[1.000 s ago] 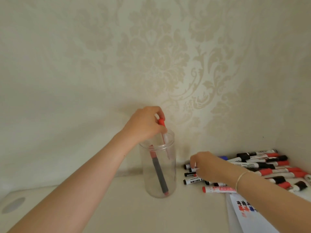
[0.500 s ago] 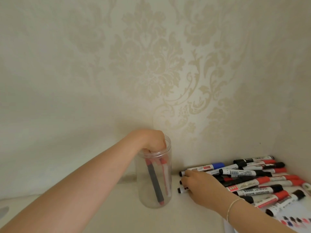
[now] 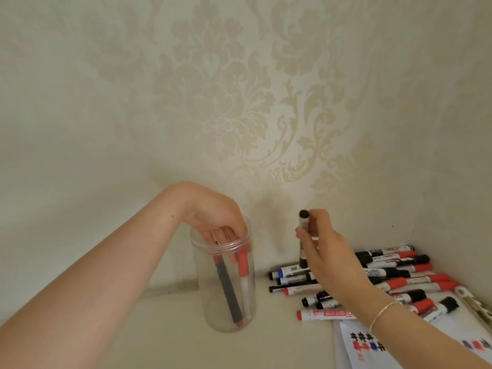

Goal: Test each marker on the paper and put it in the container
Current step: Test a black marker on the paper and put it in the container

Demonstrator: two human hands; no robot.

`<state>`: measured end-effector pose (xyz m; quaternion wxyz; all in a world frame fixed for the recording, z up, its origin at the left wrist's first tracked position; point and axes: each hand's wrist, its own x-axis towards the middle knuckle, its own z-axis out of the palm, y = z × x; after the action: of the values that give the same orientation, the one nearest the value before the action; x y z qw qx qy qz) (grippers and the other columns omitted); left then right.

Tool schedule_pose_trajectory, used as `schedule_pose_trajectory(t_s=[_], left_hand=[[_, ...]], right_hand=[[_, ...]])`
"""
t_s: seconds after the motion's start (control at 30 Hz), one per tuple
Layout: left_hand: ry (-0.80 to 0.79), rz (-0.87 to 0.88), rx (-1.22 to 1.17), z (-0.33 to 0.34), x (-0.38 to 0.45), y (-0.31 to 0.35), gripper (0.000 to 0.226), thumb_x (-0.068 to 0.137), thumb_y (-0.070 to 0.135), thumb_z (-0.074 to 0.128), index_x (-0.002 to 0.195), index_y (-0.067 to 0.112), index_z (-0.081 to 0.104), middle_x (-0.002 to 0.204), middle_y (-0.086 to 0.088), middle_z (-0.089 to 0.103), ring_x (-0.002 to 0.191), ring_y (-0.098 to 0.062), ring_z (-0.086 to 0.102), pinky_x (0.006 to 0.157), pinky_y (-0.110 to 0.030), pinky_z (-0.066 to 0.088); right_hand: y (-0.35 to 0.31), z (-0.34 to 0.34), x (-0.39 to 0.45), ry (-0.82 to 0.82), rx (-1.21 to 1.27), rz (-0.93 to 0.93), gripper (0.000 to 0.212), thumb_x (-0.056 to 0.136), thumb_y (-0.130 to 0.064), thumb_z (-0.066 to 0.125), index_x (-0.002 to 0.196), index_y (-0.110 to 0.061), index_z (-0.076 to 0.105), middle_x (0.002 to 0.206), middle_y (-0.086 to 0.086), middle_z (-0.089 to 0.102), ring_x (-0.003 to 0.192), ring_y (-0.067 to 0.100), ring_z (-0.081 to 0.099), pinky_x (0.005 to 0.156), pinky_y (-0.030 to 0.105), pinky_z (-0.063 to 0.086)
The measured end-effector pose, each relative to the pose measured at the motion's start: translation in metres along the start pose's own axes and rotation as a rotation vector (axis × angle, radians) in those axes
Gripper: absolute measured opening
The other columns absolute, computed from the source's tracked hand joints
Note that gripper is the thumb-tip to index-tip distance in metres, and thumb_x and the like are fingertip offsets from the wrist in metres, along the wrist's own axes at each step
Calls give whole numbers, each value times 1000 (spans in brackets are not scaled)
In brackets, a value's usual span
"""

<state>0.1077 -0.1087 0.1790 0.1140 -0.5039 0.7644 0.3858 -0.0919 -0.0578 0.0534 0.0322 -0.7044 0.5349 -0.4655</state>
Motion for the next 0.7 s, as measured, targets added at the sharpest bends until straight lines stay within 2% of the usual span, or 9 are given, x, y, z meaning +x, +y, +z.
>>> schedule_pose_trajectory(t_s=[0.07, 0.13, 0.27, 0.33, 0.4, 0.47, 0.57, 0.63, 0.7], left_hand=[[86, -10, 45, -1, -3, 2, 25, 96, 14, 50, 109, 1, 67, 96, -8, 74, 82, -14, 72, 89, -33, 55], [259, 13, 103, 0, -5, 7, 20, 95, 13, 50, 96, 5, 68, 88, -6, 74, 73, -12, 71, 75, -24, 56], [681, 340, 110, 19, -5, 34, 19, 96, 23, 49, 93, 16, 66, 72, 3, 72, 58, -4, 64, 57, -17, 47], [646, 457, 121, 42, -2, 49, 24, 95, 40, 52, 107, 23, 63, 88, 8, 70, 71, -3, 64, 64, -19, 48], [513, 388, 283, 69, 13, 57, 48, 91, 53, 51, 126, 20, 52, 109, 5, 62, 93, -11, 62, 78, -26, 50], [422, 350, 334, 92, 38, 57, 43, 94, 50, 47, 114, 13, 53, 94, -2, 59, 81, -18, 58, 66, -27, 46], [474, 466, 59, 109, 62, 52, 38, 100, 38, 43, 85, 5, 55, 66, -3, 48, 54, -14, 42, 52, -28, 33], [511, 559, -12, 114, 70, 51, 43, 99, 40, 45, 81, 2, 56, 61, 0, 44, 50, -10, 37, 52, -27, 31], [460, 668, -13, 118, 73, 53, 35, 97, 39, 49, 85, 9, 64, 64, 7, 54, 52, -2, 45, 56, -20, 37]], right_hand=[[-4, -6, 4, 125, 221, 150, 12, 98, -25, 42, 108, -26, 37, 90, -2, 65, 79, 17, 65, 70, 42, 56], [-9, -14, 10, 220, 493, 318, 11, 99, -16, 43, 109, -18, 40, 91, 5, 67, 83, 18, 67, 72, 36, 58], [-16, -30, 17, 310, 799, 539, 8, 100, -14, 43, 107, -12, 43, 87, 15, 66, 74, 21, 68, 56, 25, 56], [-17, -34, 17, 335, 842, 596, 6, 100, -15, 44, 106, -12, 44, 84, 14, 66, 73, 22, 66, 57, 28, 55], [-17, -37, 14, 363, 854, 623, 5, 99, -17, 45, 104, -14, 46, 85, 13, 66, 74, 23, 66, 62, 33, 56], [-15, -39, 10, 399, 873, 633, 1, 99, -17, 47, 98, -18, 47, 84, 12, 67, 73, 23, 66, 64, 35, 56], [-8, -48, 1, 389, 991, 654, 6, 95, -14, 54, 97, -13, 49, 81, 10, 65, 70, 20, 63, 63, 32, 53], [-1, -58, -6, 227, 1073, 649, 14, 85, -12, 66, 84, -12, 52, 70, 5, 56, 63, 17, 55, 60, 28, 51], [3, -64, -14, -9, 1096, 640, 25, 76, -14, 71, 67, -13, 47, 59, 2, 46, 53, 13, 46, 51, 23, 46]])
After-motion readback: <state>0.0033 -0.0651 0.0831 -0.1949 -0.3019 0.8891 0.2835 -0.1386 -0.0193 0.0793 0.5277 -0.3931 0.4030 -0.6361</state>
